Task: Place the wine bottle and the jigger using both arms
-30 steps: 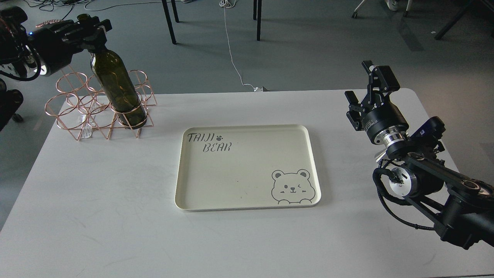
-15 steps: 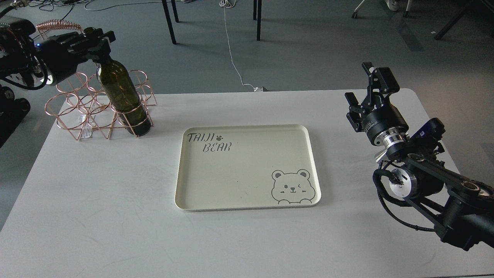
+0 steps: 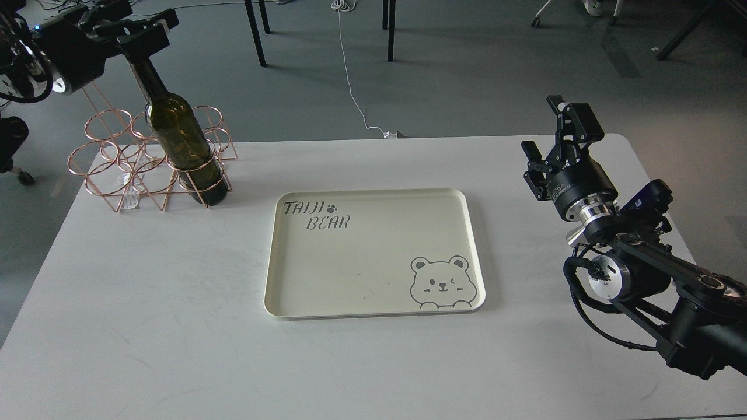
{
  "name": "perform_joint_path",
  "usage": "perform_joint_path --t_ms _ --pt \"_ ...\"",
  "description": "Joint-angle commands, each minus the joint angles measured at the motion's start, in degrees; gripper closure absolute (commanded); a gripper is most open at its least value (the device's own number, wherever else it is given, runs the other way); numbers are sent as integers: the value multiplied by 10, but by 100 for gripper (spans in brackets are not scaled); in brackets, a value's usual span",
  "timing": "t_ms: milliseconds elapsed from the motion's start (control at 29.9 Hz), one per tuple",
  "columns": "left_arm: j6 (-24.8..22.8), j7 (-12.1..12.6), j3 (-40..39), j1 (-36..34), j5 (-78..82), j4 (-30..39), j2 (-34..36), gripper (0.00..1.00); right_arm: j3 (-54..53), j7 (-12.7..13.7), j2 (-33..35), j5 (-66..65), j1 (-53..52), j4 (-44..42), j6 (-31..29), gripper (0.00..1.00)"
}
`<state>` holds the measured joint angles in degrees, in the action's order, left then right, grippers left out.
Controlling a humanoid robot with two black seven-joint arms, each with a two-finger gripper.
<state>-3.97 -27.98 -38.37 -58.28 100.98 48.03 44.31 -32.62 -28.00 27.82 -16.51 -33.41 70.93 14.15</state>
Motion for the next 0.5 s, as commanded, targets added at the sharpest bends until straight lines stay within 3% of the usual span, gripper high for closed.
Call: perform_joint_path --t_ms 0,267,468 --pt "-10 0 0 -38 -38 51 30 7 -7 0 0 -12 1 0 0 2" --pt "-23 0 0 -68 -315 175 38 2 -13 0 -12 -13 1 -1 1 2" --pt "-17 0 -1 -15 -501 245 -10 2 -17 0 -15 -12 1 -2 4 2"
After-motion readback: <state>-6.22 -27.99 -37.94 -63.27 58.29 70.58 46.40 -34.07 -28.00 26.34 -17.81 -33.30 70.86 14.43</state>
